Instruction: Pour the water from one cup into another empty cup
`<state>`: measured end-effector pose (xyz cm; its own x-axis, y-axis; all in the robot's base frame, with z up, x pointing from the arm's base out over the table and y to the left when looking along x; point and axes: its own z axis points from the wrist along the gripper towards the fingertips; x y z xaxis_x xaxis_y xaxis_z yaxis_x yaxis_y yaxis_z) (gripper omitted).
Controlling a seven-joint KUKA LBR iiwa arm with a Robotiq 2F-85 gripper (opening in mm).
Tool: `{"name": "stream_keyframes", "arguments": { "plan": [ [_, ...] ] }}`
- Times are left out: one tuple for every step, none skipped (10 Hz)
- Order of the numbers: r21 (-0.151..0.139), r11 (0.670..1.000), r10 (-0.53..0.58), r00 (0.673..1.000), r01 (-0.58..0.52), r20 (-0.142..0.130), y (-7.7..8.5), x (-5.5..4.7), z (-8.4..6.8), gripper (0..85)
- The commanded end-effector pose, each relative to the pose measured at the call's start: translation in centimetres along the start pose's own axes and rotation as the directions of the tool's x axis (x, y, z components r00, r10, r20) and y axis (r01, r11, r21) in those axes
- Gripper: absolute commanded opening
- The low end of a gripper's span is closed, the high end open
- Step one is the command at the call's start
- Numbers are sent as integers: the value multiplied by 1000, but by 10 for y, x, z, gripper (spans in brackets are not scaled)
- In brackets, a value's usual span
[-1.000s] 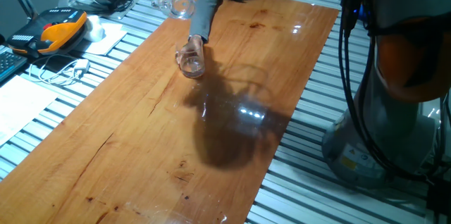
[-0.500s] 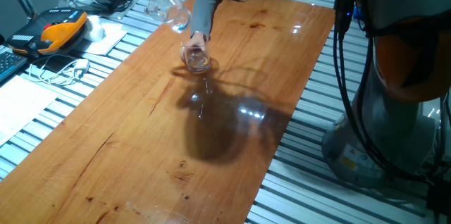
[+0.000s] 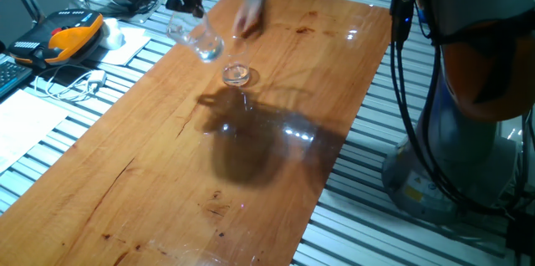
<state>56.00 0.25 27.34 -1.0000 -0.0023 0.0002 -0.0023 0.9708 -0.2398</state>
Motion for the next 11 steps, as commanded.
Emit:
{"name": "stream_keyframes", "arguments": {
  "plan": [
    [-43, 999, 12, 1000, -13, -12, 9, 4, 1, 0],
    [-42, 999, 21, 1000, -22, -16, 16, 11, 5, 0],
    [-47, 998, 32, 999, -33, -18, 22, 17, 9, 0],
    [-65, 997, 40, 999, -42, -25, 28, 23, 15, 0],
    [-89, 995, 40, 999, -43, -35, 33, 28, 22, 0],
    [-107, 994, 33, 999, -37, -42, 37, 33, 29, 0],
    [-130, 991, 27, 998, -34, -56, 40, 38, 36, 0],
    [-130, 991, 26, 997, -36, -71, 45, 43, 42, 0],
    [-133, 991, 21, 996, -33, -86, 47, 46, 45, 0],
    [-147, 989, 18, 995, -32, -97, 49, 49, 50, 0],
    [-172, 985, 12, 994, -31, -110, 50, 53, 57, 0]
  ]
}}
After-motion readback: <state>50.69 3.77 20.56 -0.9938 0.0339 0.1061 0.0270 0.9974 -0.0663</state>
